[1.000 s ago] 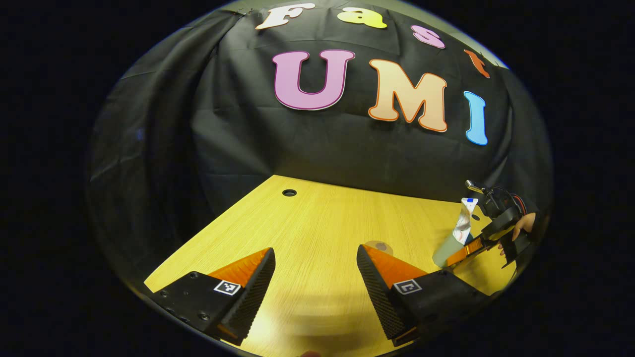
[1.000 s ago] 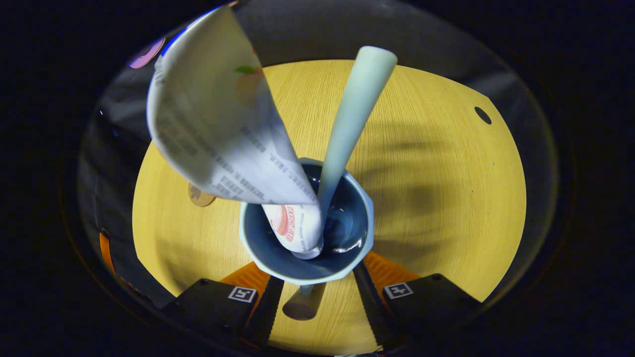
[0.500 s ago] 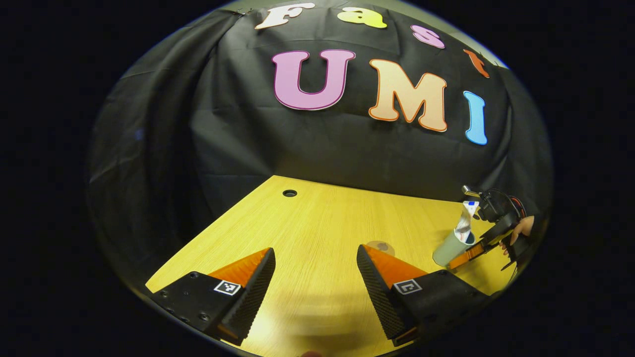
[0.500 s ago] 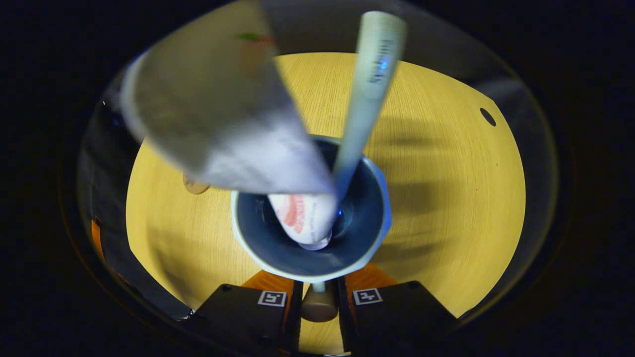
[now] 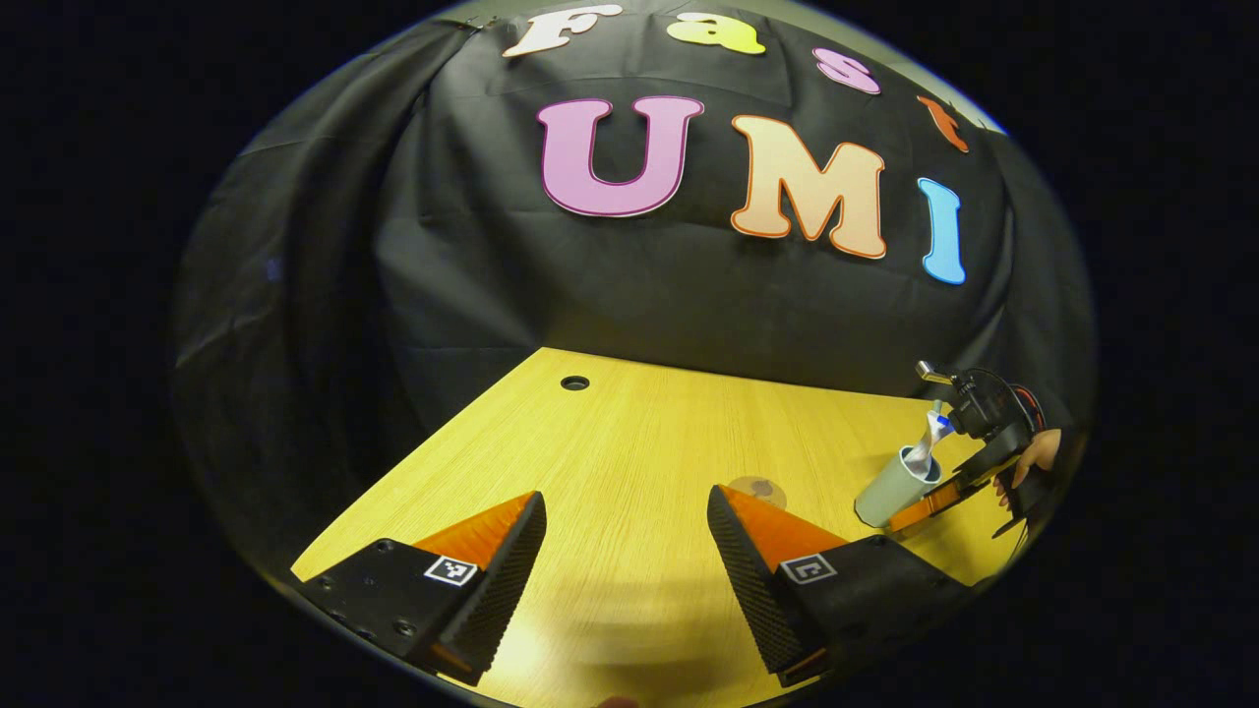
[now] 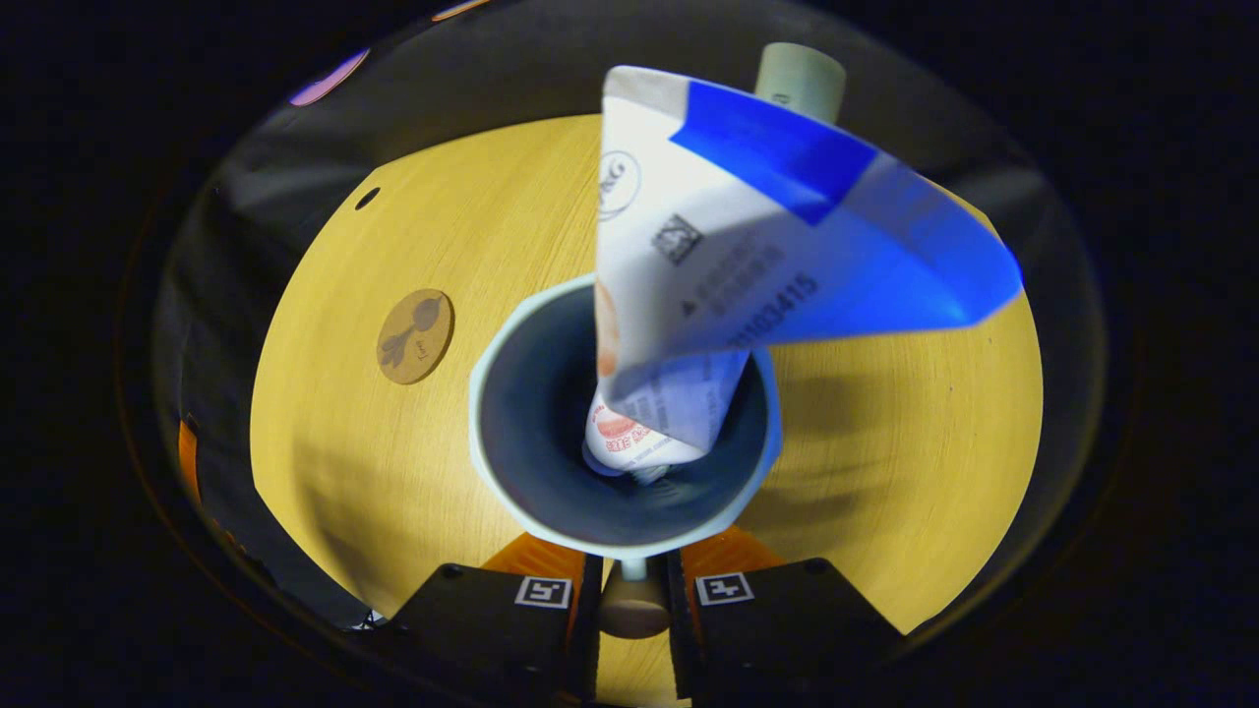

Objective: Put the toothbrush and toothpaste on the desktop into the cup, then pick up the cup and place it on the coaster on the desktop.

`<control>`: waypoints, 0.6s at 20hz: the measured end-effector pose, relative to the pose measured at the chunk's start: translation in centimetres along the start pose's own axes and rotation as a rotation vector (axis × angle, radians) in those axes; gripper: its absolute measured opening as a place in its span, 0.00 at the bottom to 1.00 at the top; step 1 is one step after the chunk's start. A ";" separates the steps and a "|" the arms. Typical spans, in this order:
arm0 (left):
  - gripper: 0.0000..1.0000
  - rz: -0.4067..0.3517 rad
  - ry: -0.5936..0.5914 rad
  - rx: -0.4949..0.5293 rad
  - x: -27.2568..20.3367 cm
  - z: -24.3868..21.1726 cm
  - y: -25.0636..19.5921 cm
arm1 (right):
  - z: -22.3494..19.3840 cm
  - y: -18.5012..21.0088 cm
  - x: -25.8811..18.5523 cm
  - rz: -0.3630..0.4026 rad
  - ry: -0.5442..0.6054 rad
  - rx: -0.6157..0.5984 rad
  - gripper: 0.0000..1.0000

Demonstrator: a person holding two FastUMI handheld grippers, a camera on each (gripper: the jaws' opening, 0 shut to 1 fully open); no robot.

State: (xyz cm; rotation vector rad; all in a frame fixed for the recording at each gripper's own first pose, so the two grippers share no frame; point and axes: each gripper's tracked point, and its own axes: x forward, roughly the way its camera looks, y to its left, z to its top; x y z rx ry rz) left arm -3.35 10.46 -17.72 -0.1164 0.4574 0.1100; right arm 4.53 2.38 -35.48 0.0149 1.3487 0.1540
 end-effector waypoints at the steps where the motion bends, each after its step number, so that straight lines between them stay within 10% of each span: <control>1: 0.95 -0.002 0.002 0.000 0.0 0.0 0.2 | 0.1 0.6 -0.1 0.009 -0.002 -0.006 0.31; 12: 0.95 0.005 0.003 -0.026 0.4 -0.1 3.4 | 2.5 8.0 -1.3 0.073 -0.034 -0.050 0.31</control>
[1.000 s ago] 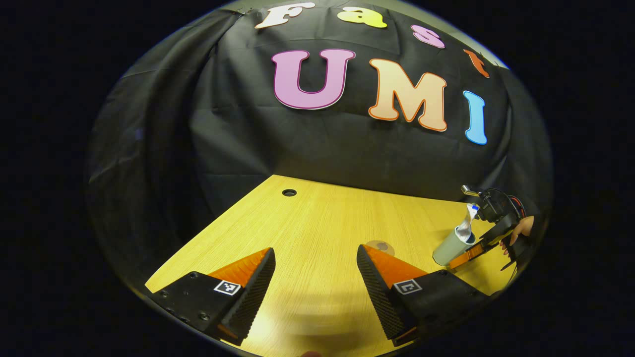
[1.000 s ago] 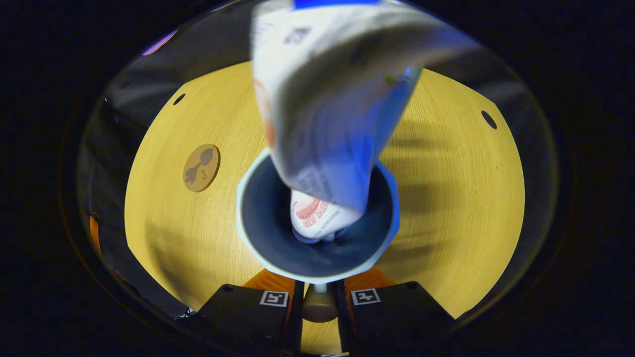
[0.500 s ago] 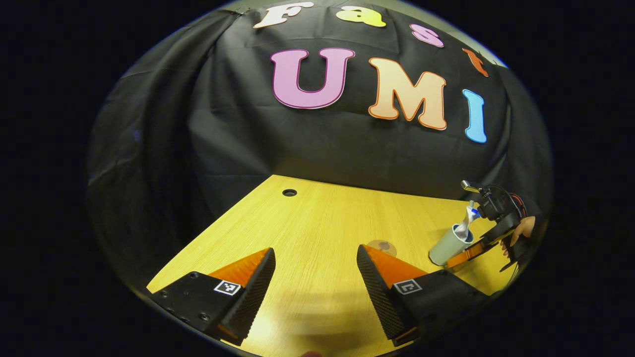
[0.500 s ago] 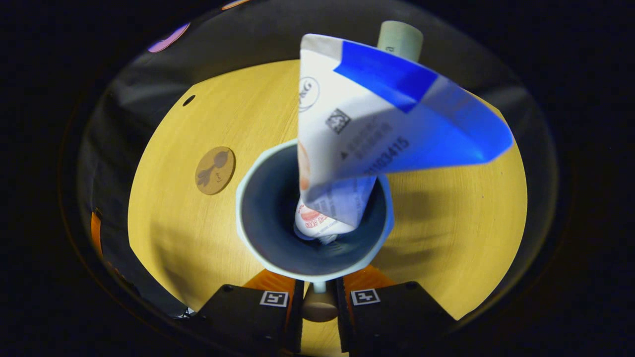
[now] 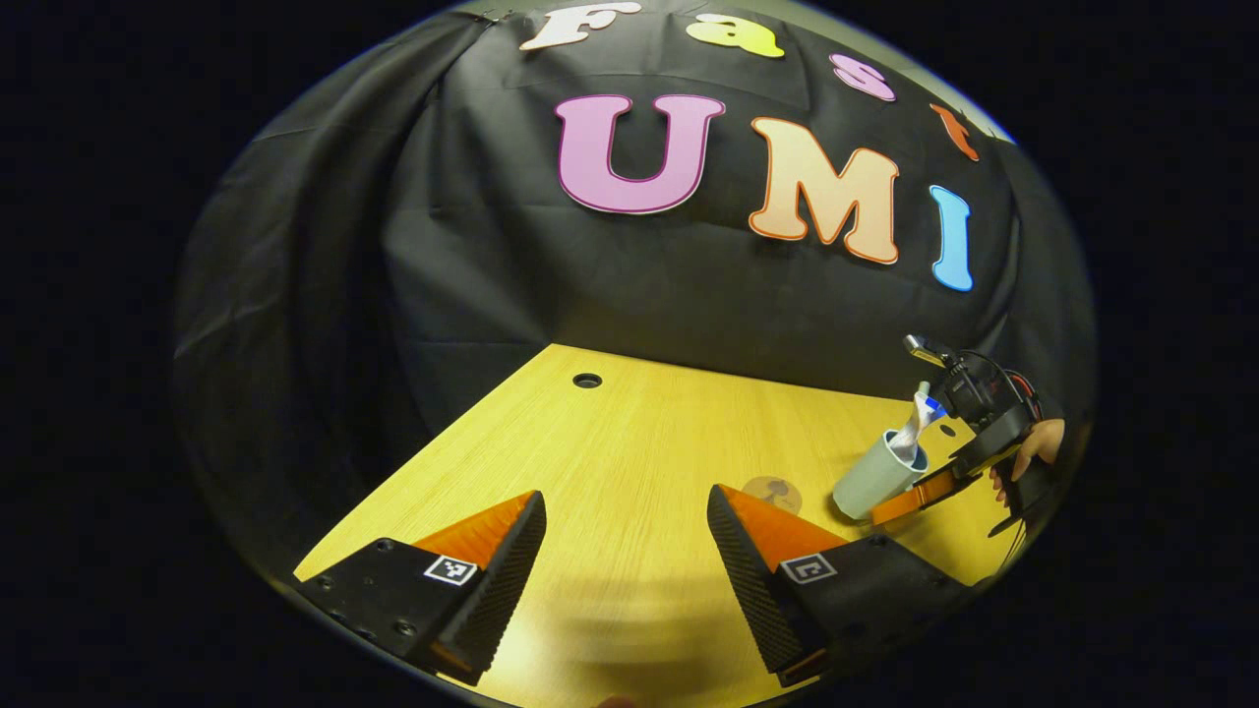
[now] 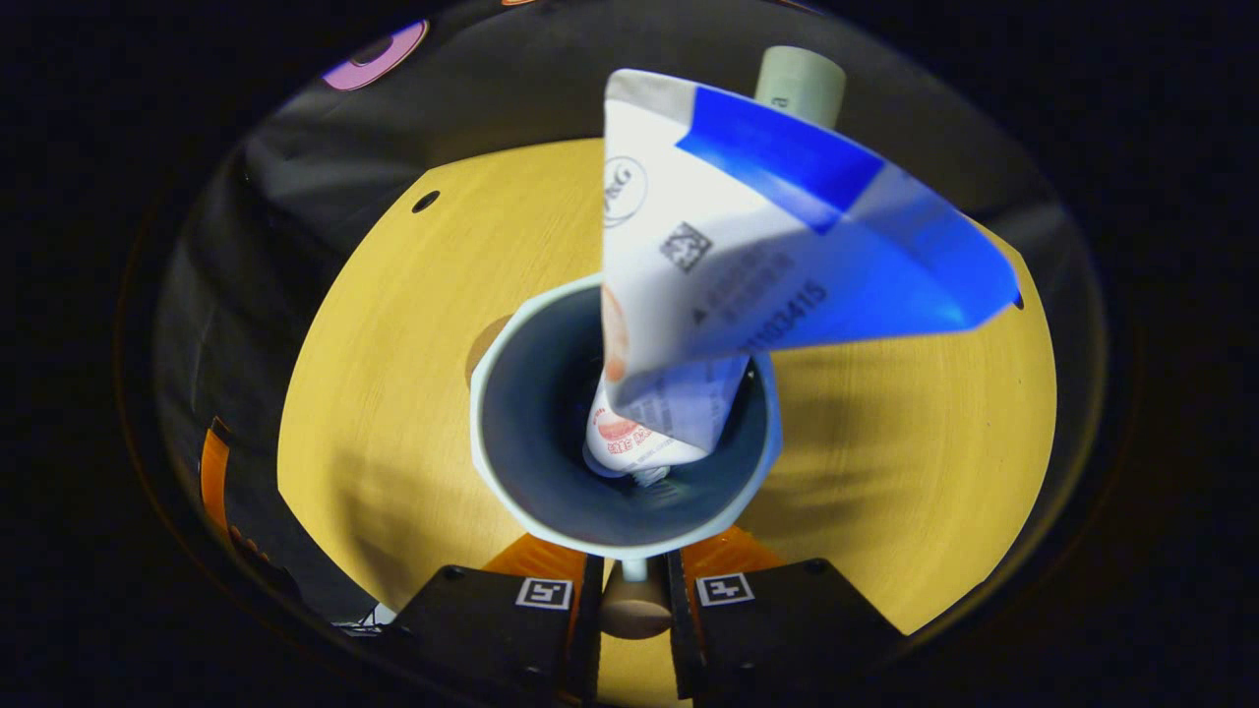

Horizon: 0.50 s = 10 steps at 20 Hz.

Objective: Put the toothbrush and toothpaste on the desktop into the cup, then pick up the cup and place it on the coaster on the desktop.

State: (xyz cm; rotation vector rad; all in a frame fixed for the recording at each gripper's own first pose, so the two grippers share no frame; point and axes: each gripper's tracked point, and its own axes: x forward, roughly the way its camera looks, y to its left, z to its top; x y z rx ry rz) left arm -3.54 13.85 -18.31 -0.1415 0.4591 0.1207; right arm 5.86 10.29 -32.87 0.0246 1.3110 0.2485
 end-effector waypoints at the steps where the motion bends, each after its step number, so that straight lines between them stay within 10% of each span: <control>1: 0.95 0.004 0.000 -0.002 0.1 0.0 0.6 | 0.4 0.7 0.0 0.004 0.002 -0.006 0.31; 10: 0.95 0.035 0.012 -0.026 0.3 -0.3 5.6 | 2.7 6.5 3.0 0.004 0.016 -0.028 0.31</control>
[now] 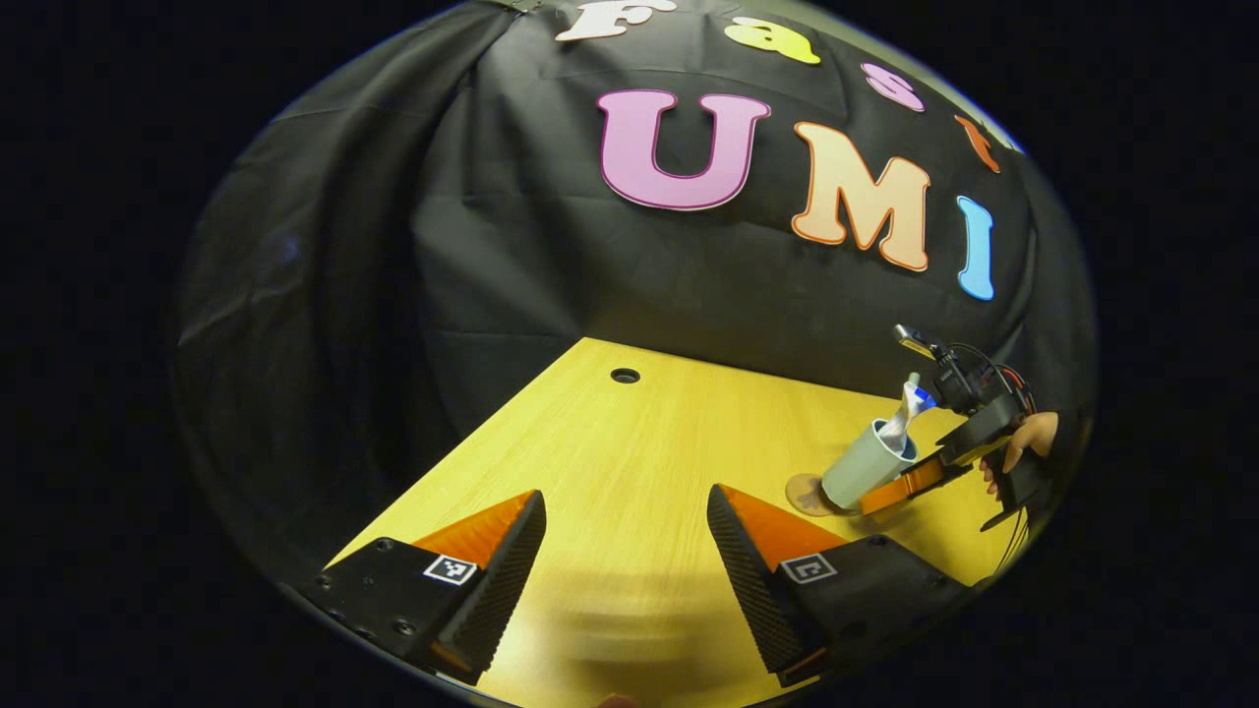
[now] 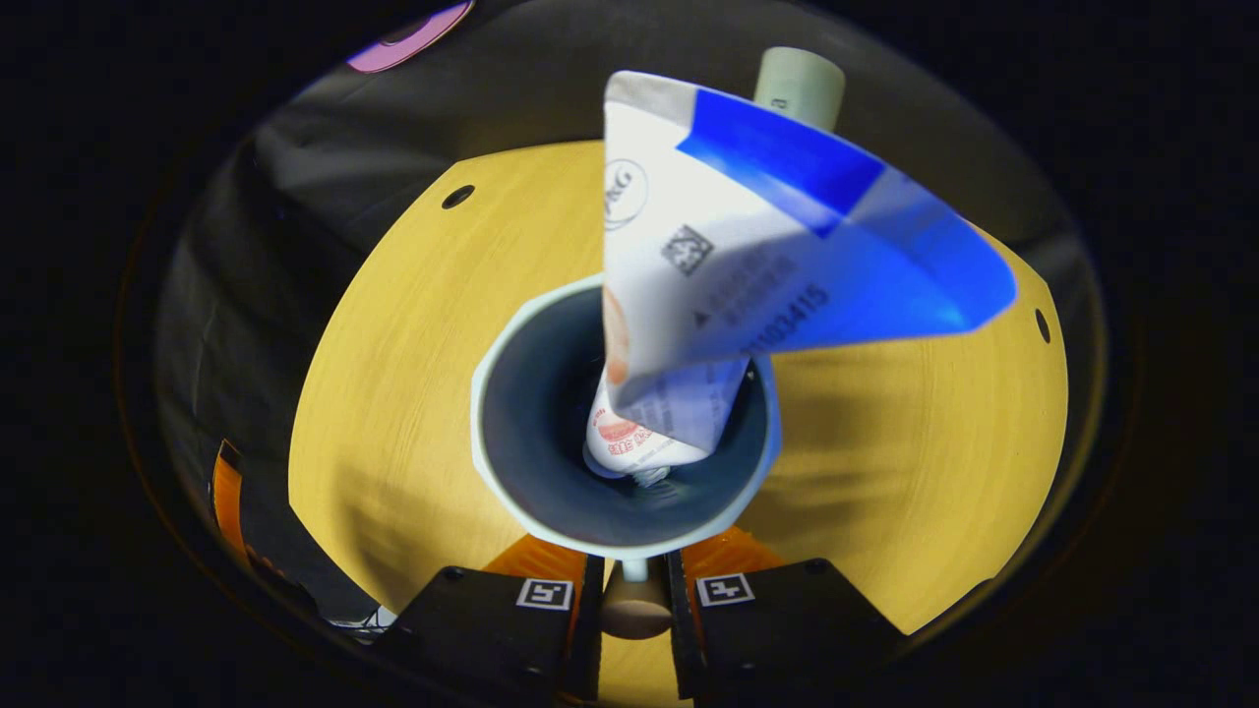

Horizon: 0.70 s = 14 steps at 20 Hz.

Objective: Put the toothbrush and toothpaste on the desktop into the cup, then pick up the cup and place it on the coaster on the desktop.

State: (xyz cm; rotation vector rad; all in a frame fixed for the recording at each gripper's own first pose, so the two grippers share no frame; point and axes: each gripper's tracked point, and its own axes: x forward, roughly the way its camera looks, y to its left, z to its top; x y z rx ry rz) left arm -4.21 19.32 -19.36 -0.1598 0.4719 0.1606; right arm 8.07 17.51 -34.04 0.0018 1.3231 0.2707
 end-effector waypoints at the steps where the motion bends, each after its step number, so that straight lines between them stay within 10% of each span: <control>1: 0.95 0.000 0.001 0.000 0.1 -0.1 0.4 | 0.0 0.3 0.2 -0.007 0.004 -0.003 0.31; 10: 0.95 -0.042 0.000 0.001 1.7 0.5 0.5 | 1.4 2.4 1.4 -0.036 0.017 0.012 0.29; 14: 0.95 -0.108 0.008 0.006 2.4 0.8 -2.1 | 2.0 2.4 -0.7 -0.039 -0.044 -0.003 0.60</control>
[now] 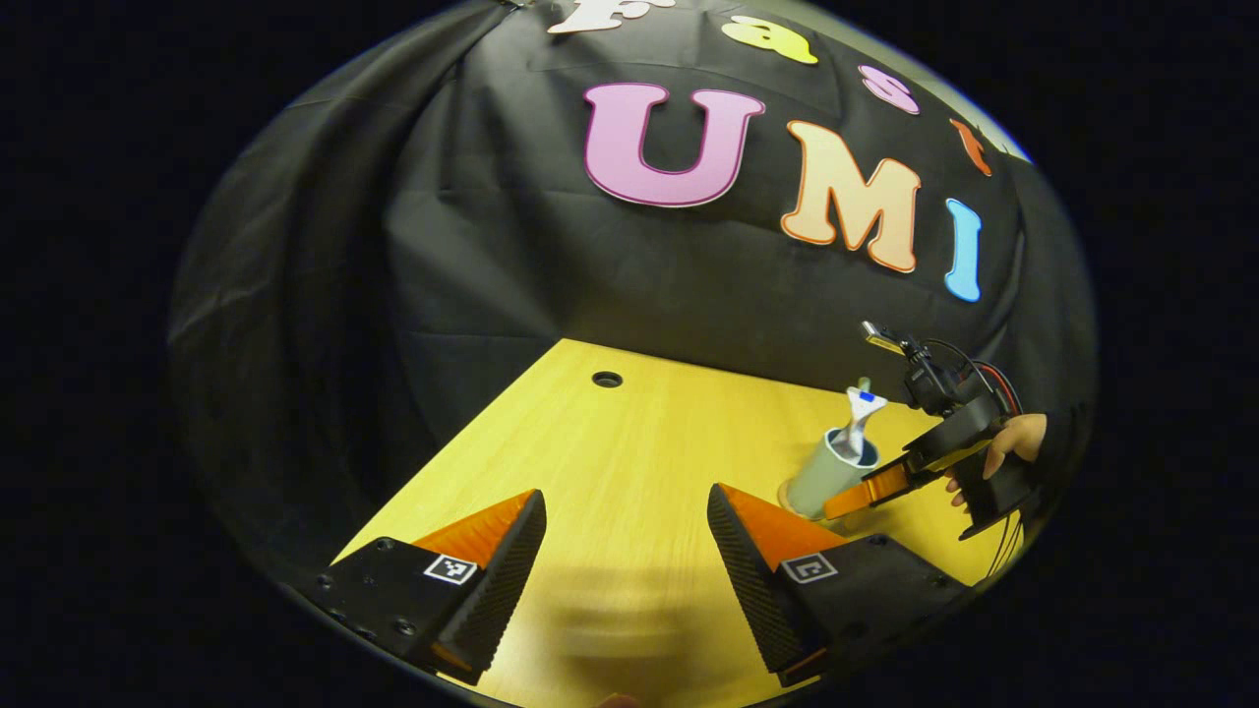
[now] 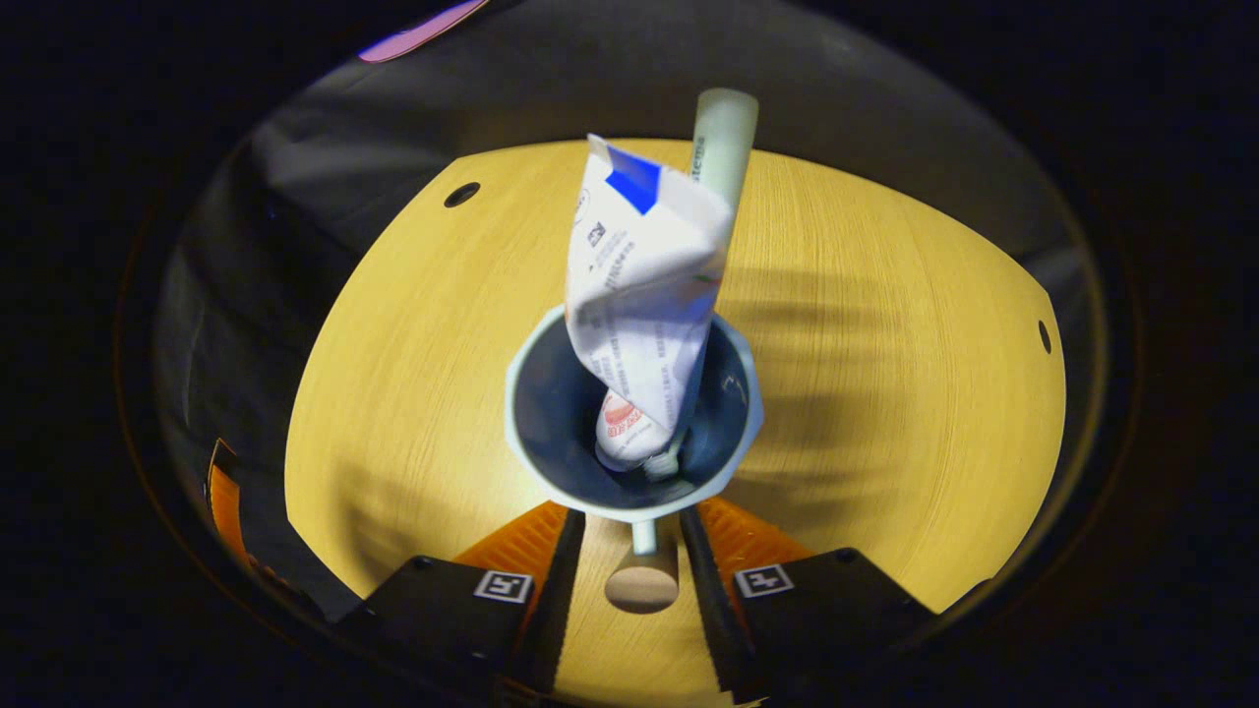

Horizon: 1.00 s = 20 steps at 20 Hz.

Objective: Put the toothbrush and toothpaste on the desktop into the cup, then pick up the cup and place it on the coaster on the desktop.

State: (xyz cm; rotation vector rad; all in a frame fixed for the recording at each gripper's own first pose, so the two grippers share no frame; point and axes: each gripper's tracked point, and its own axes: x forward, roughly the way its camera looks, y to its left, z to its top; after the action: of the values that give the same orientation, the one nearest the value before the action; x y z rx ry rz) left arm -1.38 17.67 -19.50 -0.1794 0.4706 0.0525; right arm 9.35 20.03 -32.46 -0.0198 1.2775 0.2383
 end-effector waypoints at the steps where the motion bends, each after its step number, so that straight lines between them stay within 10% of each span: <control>1: 0.95 -0.021 -0.006 0.008 0.2 0.2 -0.9 | 0.3 -0.1 -0.7 -0.001 -0.031 0.000 0.72; 9: 0.95 -0.115 -0.048 0.051 0.9 1.9 -10.1 | 1.5 -3.9 -9.5 0.019 -0.378 -0.018 0.99; 20: 0.95 -0.181 -0.216 0.106 -2.9 7.4 -22.0 | 1.7 -11.0 -27.4 -0.042 -0.937 -0.008 0.99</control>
State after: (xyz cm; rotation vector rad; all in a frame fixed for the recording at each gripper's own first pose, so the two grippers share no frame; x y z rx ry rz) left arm 1.32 -2.59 -8.15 -0.1106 0.2399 -0.1293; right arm 5.66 5.02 -7.24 0.0539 0.3433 0.1802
